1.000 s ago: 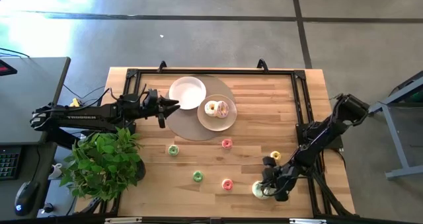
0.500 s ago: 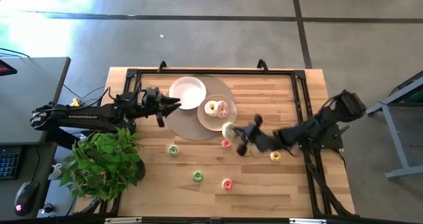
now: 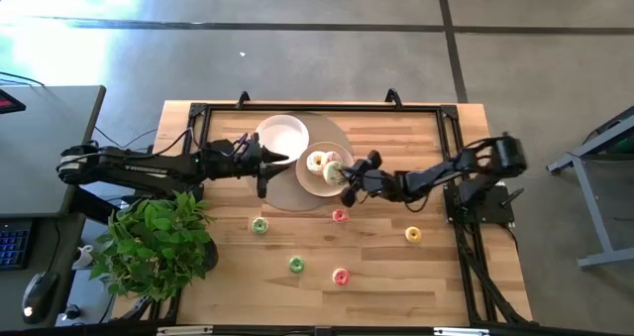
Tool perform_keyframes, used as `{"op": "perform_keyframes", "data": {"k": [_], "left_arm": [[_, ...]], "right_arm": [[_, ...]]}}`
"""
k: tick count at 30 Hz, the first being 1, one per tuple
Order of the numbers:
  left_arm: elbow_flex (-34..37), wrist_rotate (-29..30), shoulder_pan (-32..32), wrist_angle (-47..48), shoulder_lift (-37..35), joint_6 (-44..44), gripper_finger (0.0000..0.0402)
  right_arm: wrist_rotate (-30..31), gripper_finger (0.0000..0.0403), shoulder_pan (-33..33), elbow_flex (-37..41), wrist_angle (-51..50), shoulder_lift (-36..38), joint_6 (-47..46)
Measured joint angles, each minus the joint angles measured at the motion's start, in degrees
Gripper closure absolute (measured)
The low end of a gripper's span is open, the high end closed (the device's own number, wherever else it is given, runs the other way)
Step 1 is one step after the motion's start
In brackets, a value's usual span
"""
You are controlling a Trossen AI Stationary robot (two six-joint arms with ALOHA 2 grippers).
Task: Pick & Place donuts
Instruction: Put the large light blue doughnut on the brown plate
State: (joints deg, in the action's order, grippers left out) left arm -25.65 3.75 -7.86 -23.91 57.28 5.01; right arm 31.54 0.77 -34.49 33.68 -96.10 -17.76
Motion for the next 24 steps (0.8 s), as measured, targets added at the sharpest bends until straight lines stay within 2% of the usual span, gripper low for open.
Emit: {"op": "perform_keyframes", "data": {"k": [2, 6, 8, 12, 18, 24], "left_arm": [[-0.87, 0.00, 0.00, -0.14, -0.01, -0.74, 0.0283], [-1.13, 0.00, 0.00, 0.33, 0.00, -0.30, 0.0283], [-1.13, 0.00, 0.00, 0.86, 0.00, -0.26, 0.0283], [-1.13, 0.17, 0.00, 2.44, 0.00, -0.26, 0.0283], [-1.11, 1.77, 0.00, 3.18, -0.02, -0.24, 0.0283], [-1.11, 1.31, 0.00, 3.36, -0.02, 0.08, 0.0283]], "right_arm": [[2.06, 0.0394, 0.27, -3.08, -0.05, -3.86, 2.90], [13.62, 0.0384, 1.36, -8.84, -1.13, -9.05, 9.77], [12.28, 0.0378, 1.64, -11.15, -2.40, -10.28, 14.06], [4.01, 0.0363, 2.38, -14.56, -6.93, -10.80, 18.16], [10.35, 0.0332, 2.36, -18.75, -17.82, -10.80, 17.93], [10.31, 0.0302, 2.16, -20.50, -20.97, -10.79, 18.26]]}}
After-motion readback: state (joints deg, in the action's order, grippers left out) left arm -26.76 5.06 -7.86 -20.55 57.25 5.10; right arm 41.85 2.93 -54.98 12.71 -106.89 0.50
